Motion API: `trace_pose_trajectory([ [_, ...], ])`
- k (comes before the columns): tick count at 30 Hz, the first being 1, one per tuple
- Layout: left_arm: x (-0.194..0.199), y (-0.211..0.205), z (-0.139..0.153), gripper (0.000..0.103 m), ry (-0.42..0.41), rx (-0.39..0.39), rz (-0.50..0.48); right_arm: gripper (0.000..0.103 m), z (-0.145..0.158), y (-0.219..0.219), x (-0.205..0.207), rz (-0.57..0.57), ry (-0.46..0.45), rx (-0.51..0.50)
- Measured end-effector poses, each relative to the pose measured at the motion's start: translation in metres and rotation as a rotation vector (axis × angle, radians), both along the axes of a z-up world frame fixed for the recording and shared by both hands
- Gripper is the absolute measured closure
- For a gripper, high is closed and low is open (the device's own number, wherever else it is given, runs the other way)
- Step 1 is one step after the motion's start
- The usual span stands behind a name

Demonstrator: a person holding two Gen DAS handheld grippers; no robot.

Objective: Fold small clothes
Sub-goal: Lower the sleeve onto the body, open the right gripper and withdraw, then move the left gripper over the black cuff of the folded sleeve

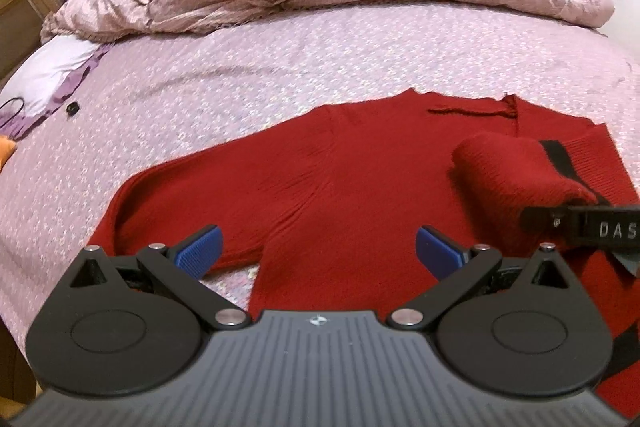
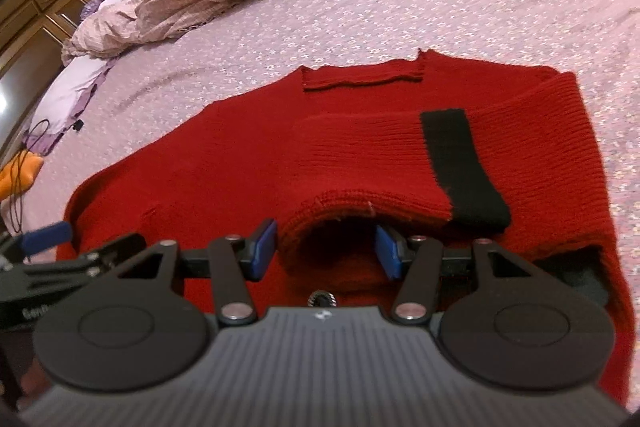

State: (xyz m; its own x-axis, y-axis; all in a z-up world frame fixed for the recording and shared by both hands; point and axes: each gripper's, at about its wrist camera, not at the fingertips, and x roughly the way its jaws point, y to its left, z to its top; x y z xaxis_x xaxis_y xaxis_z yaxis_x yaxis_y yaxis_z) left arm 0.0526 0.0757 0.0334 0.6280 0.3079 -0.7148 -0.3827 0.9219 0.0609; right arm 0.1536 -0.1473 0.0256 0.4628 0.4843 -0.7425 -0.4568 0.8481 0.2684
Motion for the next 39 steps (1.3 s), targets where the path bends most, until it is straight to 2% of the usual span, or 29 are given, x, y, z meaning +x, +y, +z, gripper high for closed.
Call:
trace_pose_trajectory([
  [8, 0.02, -0.026, 0.015, 0.0, -0.021, 0.033, -0.079, 0.042, 0.005, -0.028, -0.005, -0.008, -0.005, -0.026],
  [13, 0.036, -0.048, 0.021, 0.0, -0.027, 0.04, -0.146, 0.042, 0.001, -0.06, -0.001, -0.038, 0.039, -0.03],
  [17, 0.049, -0.069, 0.021, 0.0, -0.023, 0.041, -0.207, 0.042, 0.004, -0.088, 0.007, -0.094, 0.012, -0.051],
  [23, 0.071, -0.113, 0.019, 0.0, -0.012, 0.073, -0.335, 0.042, 0.001, -0.125, 0.041, -0.196, -0.007, -0.086],
  [29, 0.094, -0.148, 0.0, 0.0, 0.043, 0.094, -0.442, 0.042, -0.011, -0.136, 0.073, -0.224, 0.004, -0.132],
  [39, 0.127, -0.16, -0.04, 0.0, 0.15, 0.111, -0.427, 0.042, -0.029, -0.135, 0.093, -0.214, 0.028, -0.108],
])
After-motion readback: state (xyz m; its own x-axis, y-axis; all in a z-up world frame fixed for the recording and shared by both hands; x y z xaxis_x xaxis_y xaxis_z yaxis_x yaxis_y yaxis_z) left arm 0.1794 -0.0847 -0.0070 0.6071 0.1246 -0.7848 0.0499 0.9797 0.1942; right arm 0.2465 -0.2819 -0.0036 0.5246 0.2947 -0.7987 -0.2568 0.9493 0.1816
